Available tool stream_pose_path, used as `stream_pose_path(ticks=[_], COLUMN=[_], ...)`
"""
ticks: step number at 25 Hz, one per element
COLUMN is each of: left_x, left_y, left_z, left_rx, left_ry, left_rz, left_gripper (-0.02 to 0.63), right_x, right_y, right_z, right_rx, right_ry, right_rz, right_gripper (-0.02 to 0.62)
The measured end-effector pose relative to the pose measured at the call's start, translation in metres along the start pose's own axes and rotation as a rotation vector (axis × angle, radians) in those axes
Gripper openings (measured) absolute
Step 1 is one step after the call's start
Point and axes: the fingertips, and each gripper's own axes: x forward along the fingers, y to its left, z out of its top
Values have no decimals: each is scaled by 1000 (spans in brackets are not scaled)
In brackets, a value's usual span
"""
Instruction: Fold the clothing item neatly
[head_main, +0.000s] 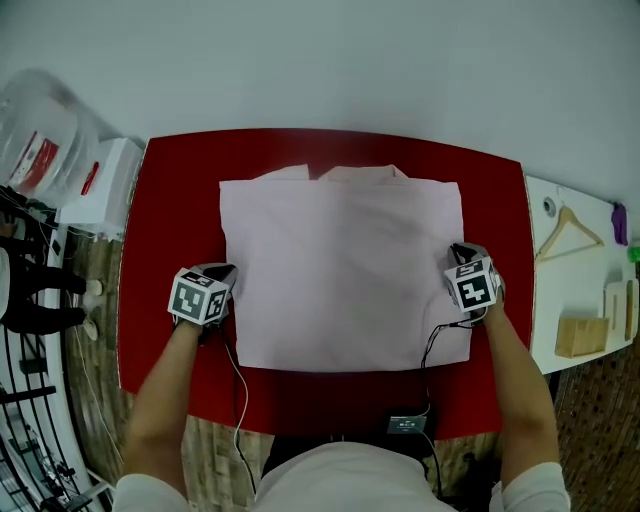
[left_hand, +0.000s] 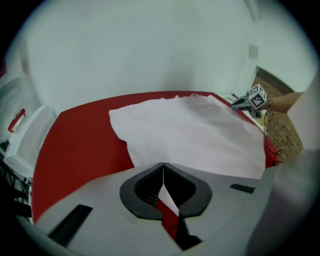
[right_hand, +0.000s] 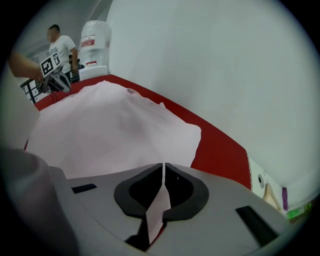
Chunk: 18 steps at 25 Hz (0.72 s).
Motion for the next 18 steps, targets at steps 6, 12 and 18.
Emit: stream_pose_path(ticks=[6, 12, 18], left_x=[-17, -9, -3], left_y=[-62, -85, -74], left_z=[-29, -71, -92], left_rx=[-3, -2, 10], left_ry=[18, 112, 147], left_rz=[-137, -151, -89], left_gripper=[8, 6, 5], right_x=[-43, -47, -39], right_y=[34, 70, 60], right_z=[-30, -84, -110], right_rx=[70, 100, 144], right_ry=[-16, 86, 99], right_rz=[92, 161, 131], right_gripper=[25, 25, 25])
